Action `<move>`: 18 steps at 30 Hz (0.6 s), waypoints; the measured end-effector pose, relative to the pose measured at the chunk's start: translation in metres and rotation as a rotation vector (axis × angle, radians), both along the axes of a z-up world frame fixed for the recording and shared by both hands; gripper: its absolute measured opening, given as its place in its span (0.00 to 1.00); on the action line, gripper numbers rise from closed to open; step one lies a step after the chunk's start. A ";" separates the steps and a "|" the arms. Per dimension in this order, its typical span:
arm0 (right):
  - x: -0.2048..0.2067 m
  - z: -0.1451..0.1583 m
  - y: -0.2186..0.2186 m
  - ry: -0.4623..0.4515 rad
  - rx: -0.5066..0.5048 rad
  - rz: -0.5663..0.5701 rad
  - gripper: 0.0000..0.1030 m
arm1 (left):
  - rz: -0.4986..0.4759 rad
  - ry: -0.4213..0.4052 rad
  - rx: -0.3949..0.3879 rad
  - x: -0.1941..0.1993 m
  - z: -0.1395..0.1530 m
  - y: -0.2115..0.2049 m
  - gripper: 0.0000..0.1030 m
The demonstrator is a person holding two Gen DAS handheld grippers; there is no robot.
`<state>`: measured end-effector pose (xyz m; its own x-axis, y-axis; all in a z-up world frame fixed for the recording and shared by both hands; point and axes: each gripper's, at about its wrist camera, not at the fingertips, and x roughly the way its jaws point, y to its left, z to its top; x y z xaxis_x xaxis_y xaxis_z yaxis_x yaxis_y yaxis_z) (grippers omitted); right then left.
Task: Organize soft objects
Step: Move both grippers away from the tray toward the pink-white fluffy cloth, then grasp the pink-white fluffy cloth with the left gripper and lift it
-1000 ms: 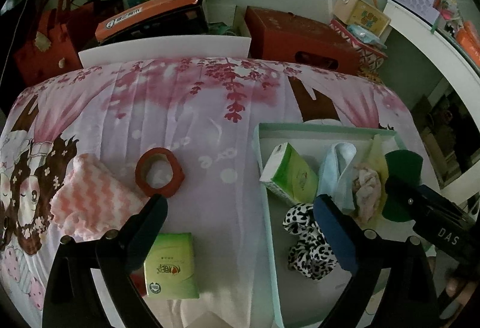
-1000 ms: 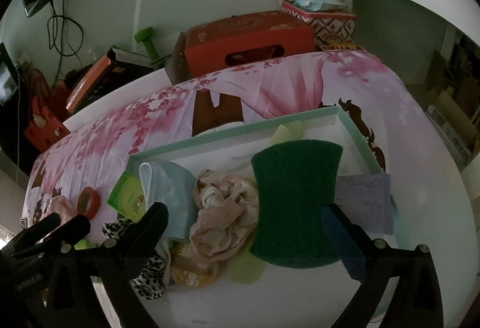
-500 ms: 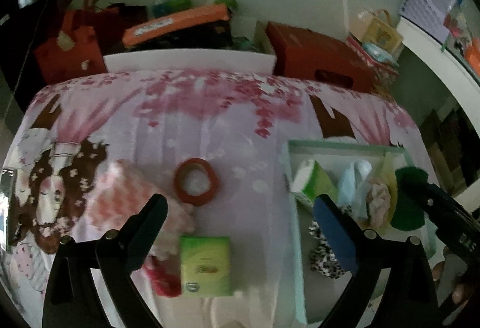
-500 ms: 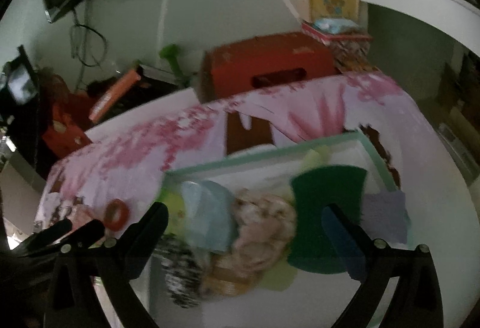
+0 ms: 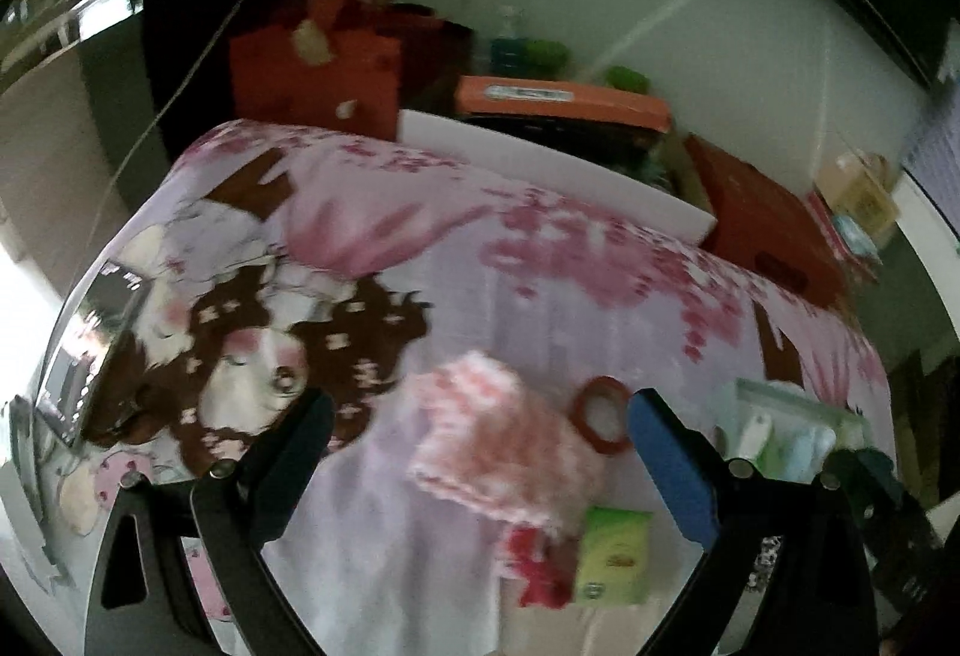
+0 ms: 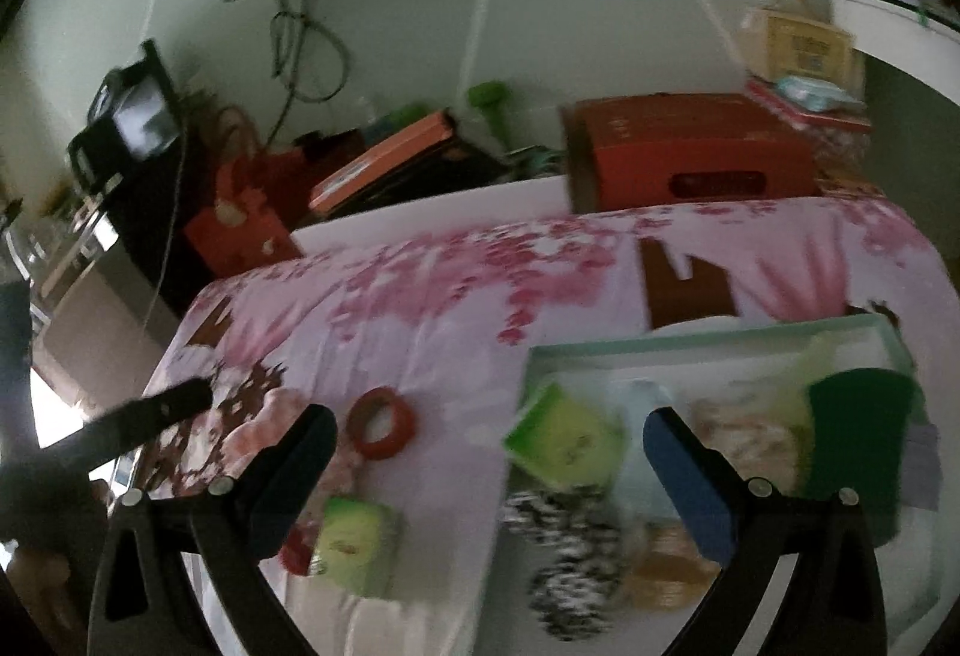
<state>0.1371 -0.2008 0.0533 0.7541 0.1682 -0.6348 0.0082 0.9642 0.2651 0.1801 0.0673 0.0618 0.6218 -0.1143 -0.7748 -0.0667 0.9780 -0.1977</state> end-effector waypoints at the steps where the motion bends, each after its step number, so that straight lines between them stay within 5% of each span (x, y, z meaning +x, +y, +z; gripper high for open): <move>1: 0.001 -0.001 0.005 0.002 -0.001 0.014 1.00 | 0.014 0.003 -0.001 -0.001 -0.001 0.006 0.95; 18: 0.022 -0.055 0.077 0.163 -0.058 0.185 0.99 | 0.013 0.207 -0.063 0.010 -0.057 0.014 0.95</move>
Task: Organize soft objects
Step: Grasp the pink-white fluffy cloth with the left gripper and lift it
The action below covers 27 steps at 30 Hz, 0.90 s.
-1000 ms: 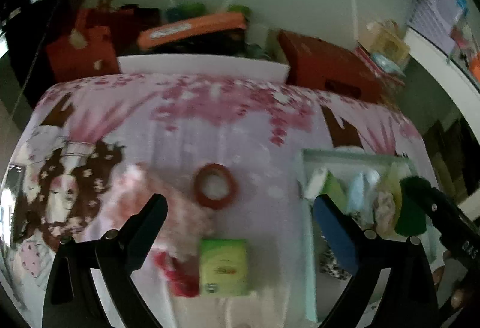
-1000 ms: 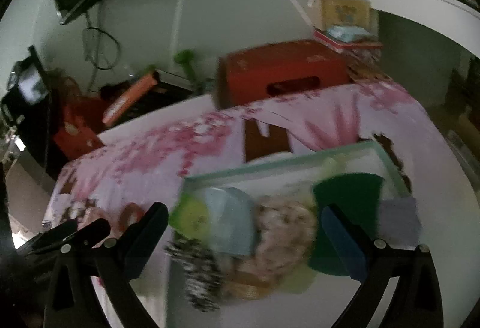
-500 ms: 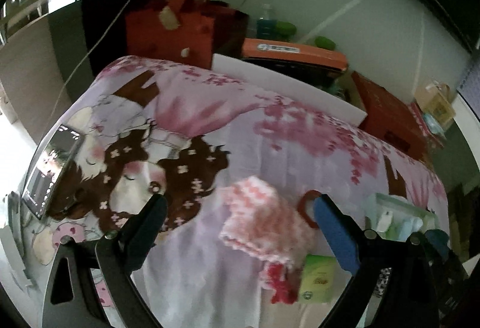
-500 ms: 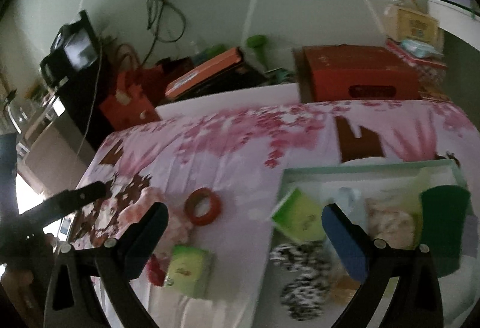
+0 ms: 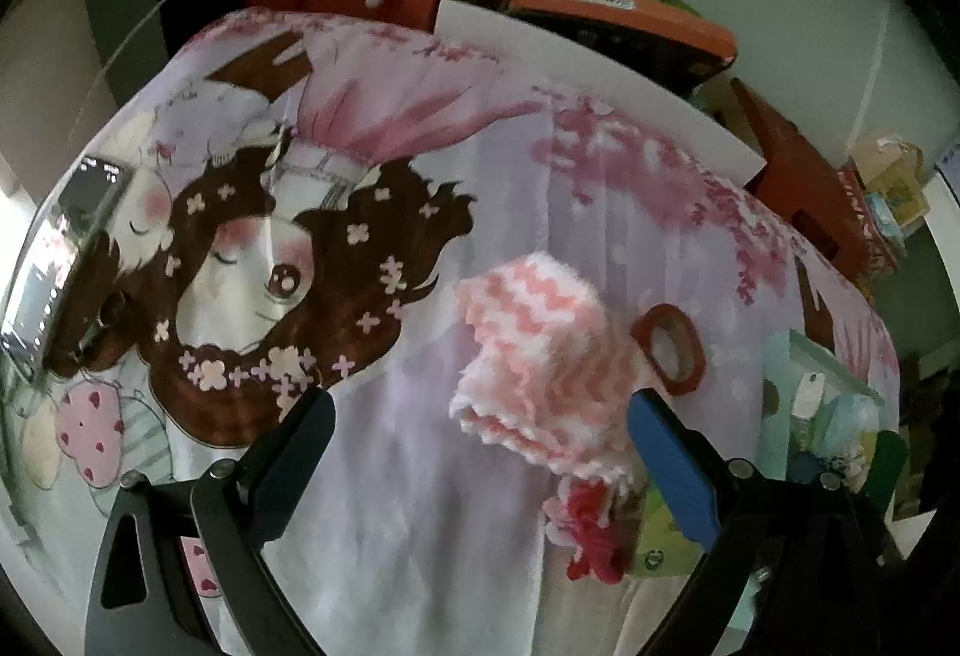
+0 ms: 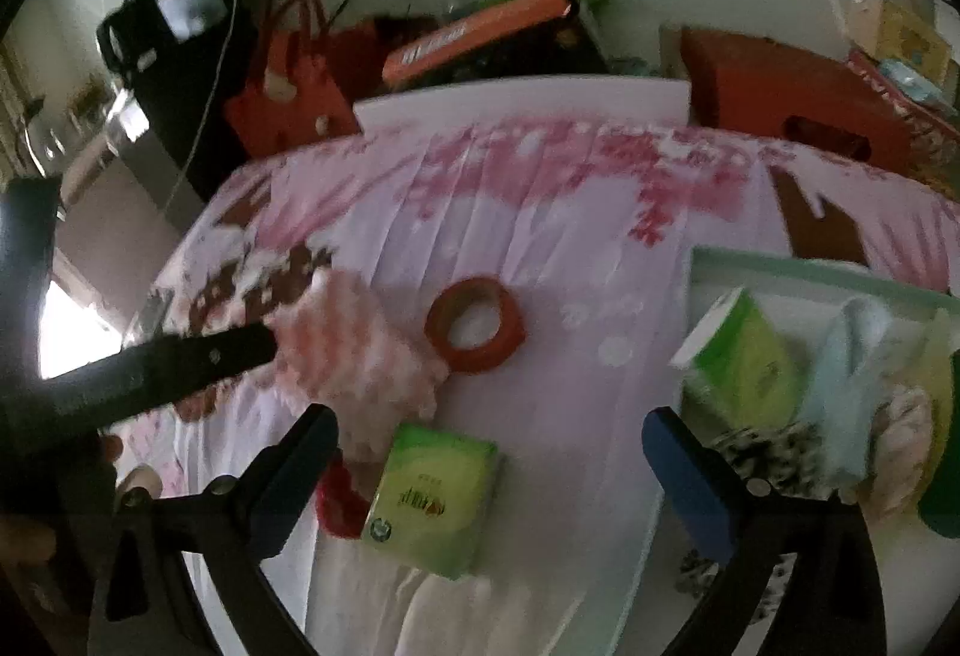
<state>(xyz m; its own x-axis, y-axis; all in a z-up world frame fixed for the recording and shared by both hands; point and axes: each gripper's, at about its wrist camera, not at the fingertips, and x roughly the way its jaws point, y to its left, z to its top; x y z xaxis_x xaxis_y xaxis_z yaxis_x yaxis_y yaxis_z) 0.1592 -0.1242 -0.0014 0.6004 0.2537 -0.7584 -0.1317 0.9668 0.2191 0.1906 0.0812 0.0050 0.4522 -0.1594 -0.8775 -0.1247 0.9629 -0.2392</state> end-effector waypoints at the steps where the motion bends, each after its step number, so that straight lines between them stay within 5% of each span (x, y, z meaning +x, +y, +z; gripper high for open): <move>1: 0.001 -0.004 0.004 0.012 -0.010 0.009 0.98 | 0.002 0.004 -0.002 0.000 -0.002 0.001 0.95; 12: 0.004 -0.033 0.026 0.101 -0.083 0.040 0.94 | -0.009 0.027 -0.034 0.008 -0.019 -0.001 0.95; 19: 0.007 -0.038 0.022 0.118 -0.089 0.028 0.83 | -0.028 0.026 -0.044 0.014 -0.028 -0.009 0.94; 22: 0.007 -0.037 0.020 0.111 -0.089 0.019 0.81 | -0.048 0.037 -0.068 0.017 -0.032 -0.016 0.79; 27: 0.008 -0.036 0.016 0.106 -0.105 0.002 0.75 | -0.081 0.036 -0.035 0.019 -0.036 -0.027 0.74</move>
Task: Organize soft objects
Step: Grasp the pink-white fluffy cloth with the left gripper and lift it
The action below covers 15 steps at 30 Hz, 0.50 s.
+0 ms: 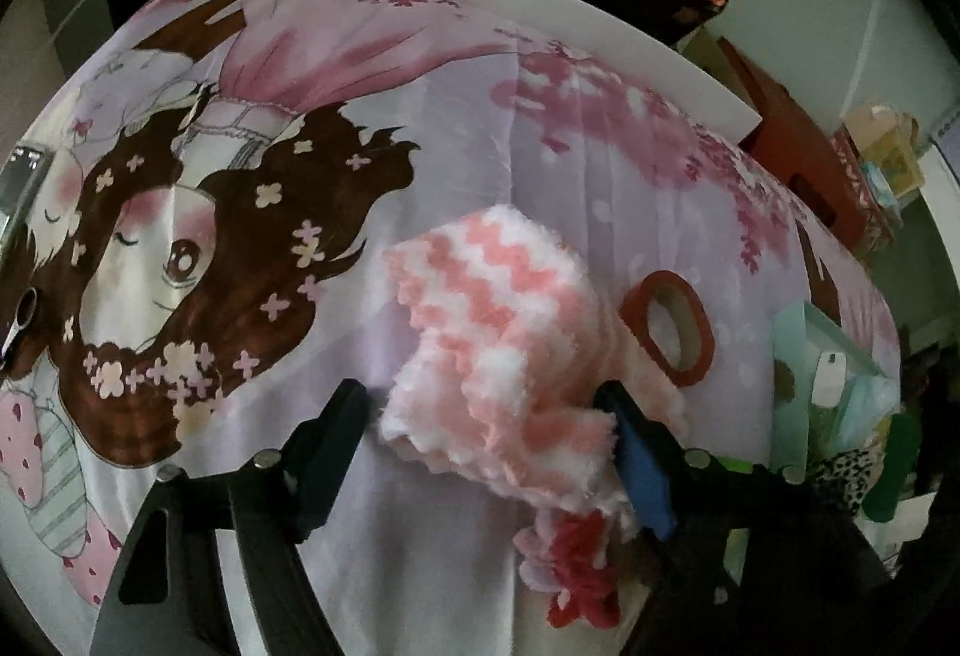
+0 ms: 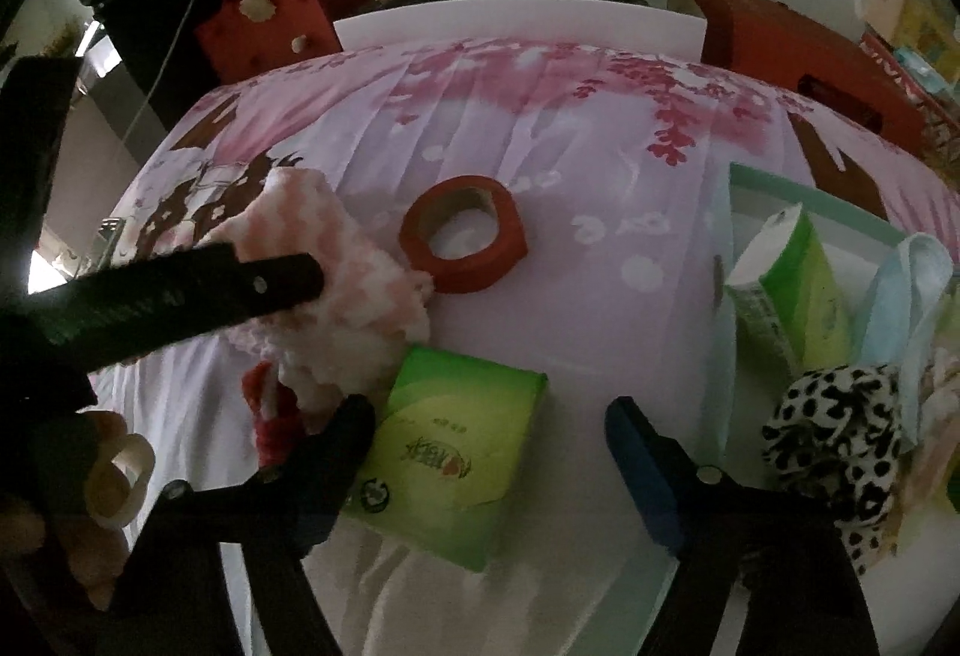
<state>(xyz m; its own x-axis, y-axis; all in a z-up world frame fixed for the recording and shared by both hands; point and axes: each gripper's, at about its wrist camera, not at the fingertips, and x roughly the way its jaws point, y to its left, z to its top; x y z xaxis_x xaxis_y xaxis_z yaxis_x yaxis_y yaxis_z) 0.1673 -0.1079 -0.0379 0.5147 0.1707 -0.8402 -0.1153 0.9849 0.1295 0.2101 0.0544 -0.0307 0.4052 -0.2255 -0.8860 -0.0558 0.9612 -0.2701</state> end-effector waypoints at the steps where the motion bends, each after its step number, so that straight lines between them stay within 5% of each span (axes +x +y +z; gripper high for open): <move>1: 0.000 0.001 -0.001 -0.002 -0.001 -0.003 0.72 | -0.003 -0.003 -0.005 0.000 0.000 0.000 0.70; 15: 0.003 0.000 -0.011 -0.011 0.019 -0.024 0.59 | -0.042 -0.037 -0.020 0.006 -0.007 -0.009 0.32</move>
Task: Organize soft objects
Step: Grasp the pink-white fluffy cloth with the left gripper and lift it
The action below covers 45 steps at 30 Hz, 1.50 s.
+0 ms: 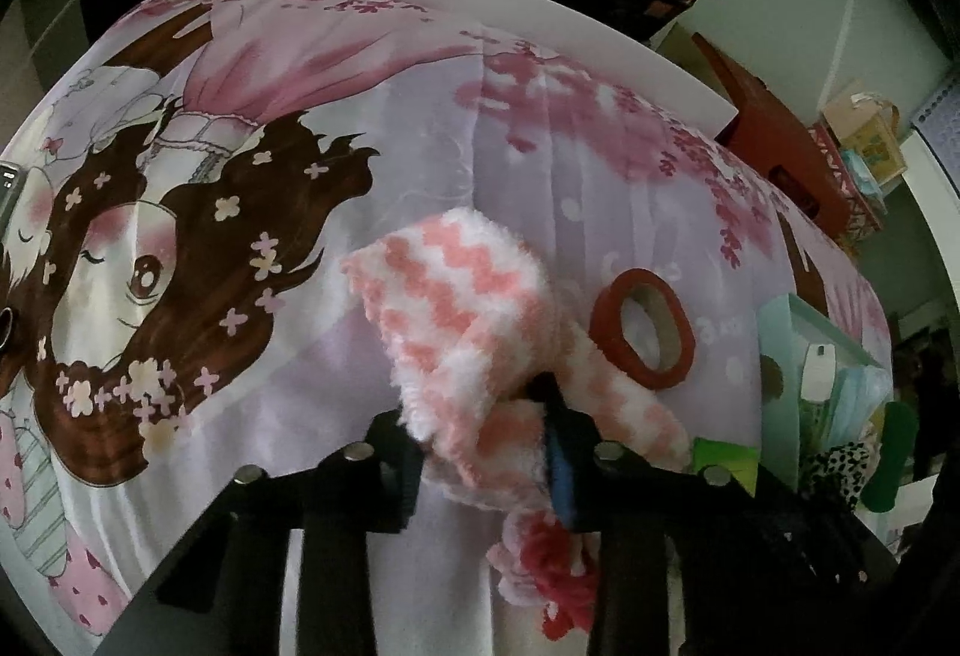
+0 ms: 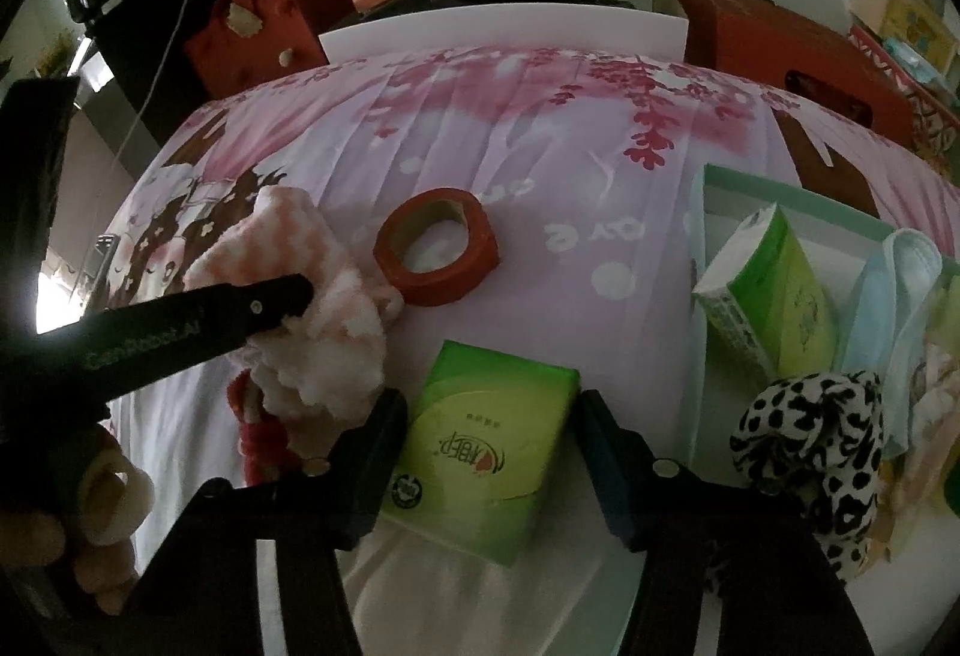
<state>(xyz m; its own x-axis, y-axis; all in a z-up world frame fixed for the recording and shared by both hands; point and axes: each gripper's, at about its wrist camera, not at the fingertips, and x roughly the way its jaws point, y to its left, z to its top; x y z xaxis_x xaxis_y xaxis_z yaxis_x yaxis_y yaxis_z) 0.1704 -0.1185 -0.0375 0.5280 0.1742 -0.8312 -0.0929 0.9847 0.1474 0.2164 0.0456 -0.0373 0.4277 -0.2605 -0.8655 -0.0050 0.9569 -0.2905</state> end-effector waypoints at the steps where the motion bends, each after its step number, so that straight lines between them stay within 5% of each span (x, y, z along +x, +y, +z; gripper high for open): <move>1: 0.000 0.000 0.000 -0.002 0.001 -0.001 0.59 | -0.001 -0.003 -0.002 -0.001 0.000 0.001 0.30; 11: 0.000 0.001 -0.001 -0.015 0.002 0.000 0.55 | 0.014 -0.038 -0.057 -0.005 0.008 0.007 0.17; 32: -0.018 0.040 -0.010 -0.089 0.033 -0.018 0.54 | 0.030 -0.239 -0.072 -0.036 0.092 0.008 0.16; 45: -0.029 0.060 -0.025 -0.123 0.051 -0.052 0.54 | 0.008 -0.262 -0.047 -0.046 0.107 0.000 0.16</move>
<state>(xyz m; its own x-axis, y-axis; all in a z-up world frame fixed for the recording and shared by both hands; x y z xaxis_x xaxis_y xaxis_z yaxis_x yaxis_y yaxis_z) 0.1415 -0.1434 0.0220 0.6346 0.1844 -0.7505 -0.0622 0.9802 0.1882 0.1705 0.0458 0.0701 0.6378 -0.2932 -0.7122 0.0687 0.9426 -0.3266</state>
